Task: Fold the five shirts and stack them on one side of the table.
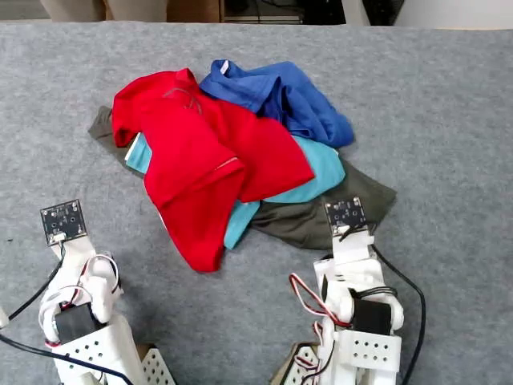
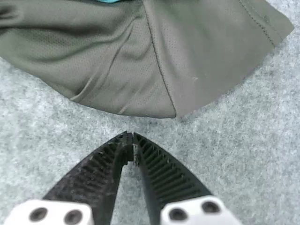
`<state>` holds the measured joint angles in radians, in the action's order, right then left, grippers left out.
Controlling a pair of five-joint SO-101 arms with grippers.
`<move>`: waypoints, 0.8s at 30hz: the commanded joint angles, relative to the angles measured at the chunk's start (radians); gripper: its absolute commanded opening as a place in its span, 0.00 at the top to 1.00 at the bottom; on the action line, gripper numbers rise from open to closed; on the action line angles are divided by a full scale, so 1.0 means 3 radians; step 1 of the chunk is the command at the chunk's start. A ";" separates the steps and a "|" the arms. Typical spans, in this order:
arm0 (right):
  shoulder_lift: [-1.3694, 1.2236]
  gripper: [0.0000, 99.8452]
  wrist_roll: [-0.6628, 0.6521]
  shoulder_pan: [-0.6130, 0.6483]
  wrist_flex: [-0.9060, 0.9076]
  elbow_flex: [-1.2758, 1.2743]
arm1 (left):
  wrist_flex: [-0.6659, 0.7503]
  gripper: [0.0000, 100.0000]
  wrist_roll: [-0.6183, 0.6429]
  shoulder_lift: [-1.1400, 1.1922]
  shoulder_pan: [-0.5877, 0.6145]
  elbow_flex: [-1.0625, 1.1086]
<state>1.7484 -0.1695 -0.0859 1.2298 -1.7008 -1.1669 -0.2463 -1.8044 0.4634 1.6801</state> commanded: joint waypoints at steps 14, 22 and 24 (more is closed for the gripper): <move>0.0033 0.99 0.0031 0.0033 0.0015 0.0013 | 0.0015 0.98 -0.0174 -0.0018 0.0036 -0.0245; 0.0033 0.99 0.0036 0.0043 0.0015 0.0013 | -0.0005 0.87 0.0072 0.0197 0.0031 -0.1304; 0.0049 0.99 0.0031 0.0038 0.0015 0.0013 | 0.0015 0.85 0.0082 0.0499 0.0031 -0.1570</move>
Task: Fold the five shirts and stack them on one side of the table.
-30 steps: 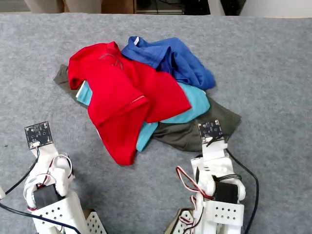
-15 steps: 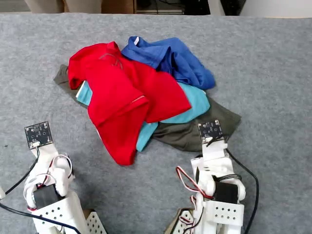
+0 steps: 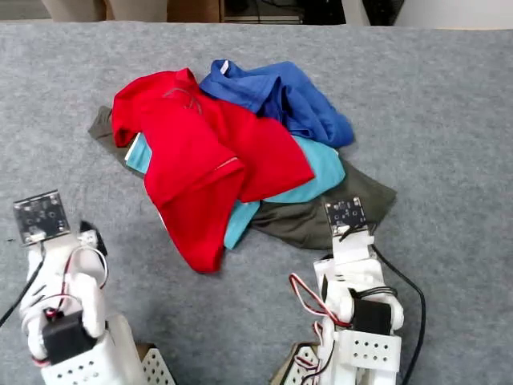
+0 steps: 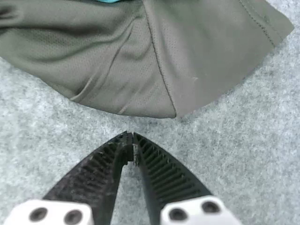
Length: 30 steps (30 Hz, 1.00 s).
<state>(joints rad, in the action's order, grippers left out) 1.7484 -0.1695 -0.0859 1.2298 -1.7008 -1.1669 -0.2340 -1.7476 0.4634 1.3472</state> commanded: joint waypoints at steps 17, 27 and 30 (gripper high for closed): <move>-0.0023 0.99 0.0036 0.0708 0.0015 0.1087 | -0.0951 0.88 0.0297 0.3884 0.0276 -0.2634; -0.2279 0.99 0.0583 0.0775 0.0026 0.2964 | -0.0946 0.88 -0.0107 0.3982 0.0818 -0.2348; -0.3163 0.99 0.0808 0.1112 0.0286 0.3757 | -0.0956 0.88 -0.0107 0.3874 0.0844 -0.2250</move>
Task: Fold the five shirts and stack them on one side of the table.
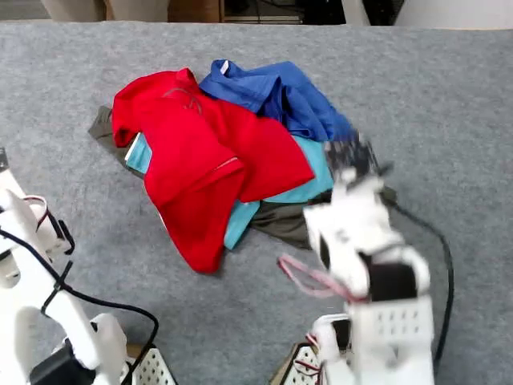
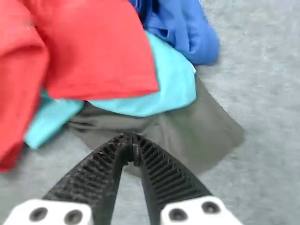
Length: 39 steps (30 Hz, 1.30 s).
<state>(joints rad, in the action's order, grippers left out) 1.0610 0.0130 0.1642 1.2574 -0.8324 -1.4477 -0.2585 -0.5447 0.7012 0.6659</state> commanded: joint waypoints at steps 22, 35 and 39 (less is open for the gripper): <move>-0.5419 0.68 0.0823 0.1455 0.0404 0.4902 | -0.0031 0.88 -0.0031 -0.1153 0.0399 0.0736; -0.6166 0.97 0.0798 0.1383 0.1539 0.6953 | -0.0020 0.88 -0.0031 -0.1537 0.0378 0.0844; -0.6166 1.00 0.0793 0.1363 0.1718 0.7342 | -0.0020 0.88 -0.0031 -0.1557 0.0378 0.0844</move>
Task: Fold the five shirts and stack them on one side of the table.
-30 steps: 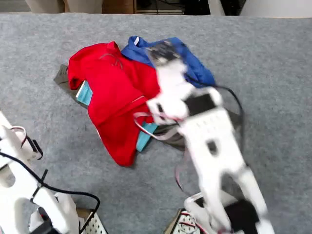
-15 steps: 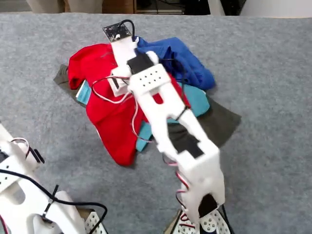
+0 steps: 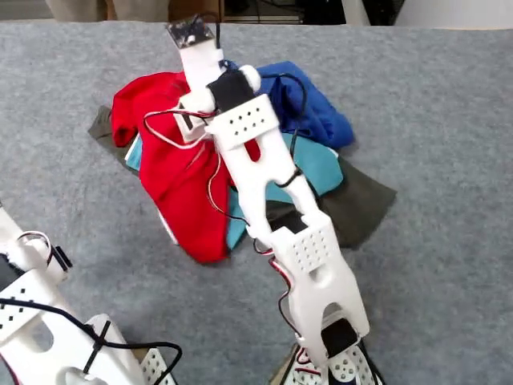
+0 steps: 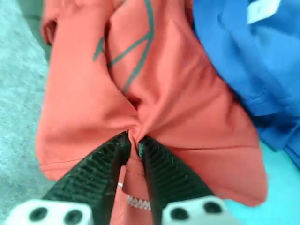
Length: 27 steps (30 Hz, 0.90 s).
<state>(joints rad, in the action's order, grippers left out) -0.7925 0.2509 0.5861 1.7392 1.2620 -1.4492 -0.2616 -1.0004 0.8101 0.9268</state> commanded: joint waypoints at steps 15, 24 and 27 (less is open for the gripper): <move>0.0269 0.99 -0.0169 -0.1041 0.0133 0.1332 | -0.0015 0.88 -0.0020 -0.0038 0.0015 -0.0026; 0.0775 0.99 -0.0184 -0.2120 0.0118 0.1337 | -0.0010 0.87 -0.0020 -0.0018 -0.0026 -0.0031; 0.0816 0.99 -0.0184 -0.2504 0.0118 0.1337 | -0.0010 0.87 -0.0020 -0.0013 -0.0194 -0.0031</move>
<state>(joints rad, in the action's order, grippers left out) -0.6283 0.1987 -0.0522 1.7668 1.6210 -1.4492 -0.2616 -1.0004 0.7948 0.9268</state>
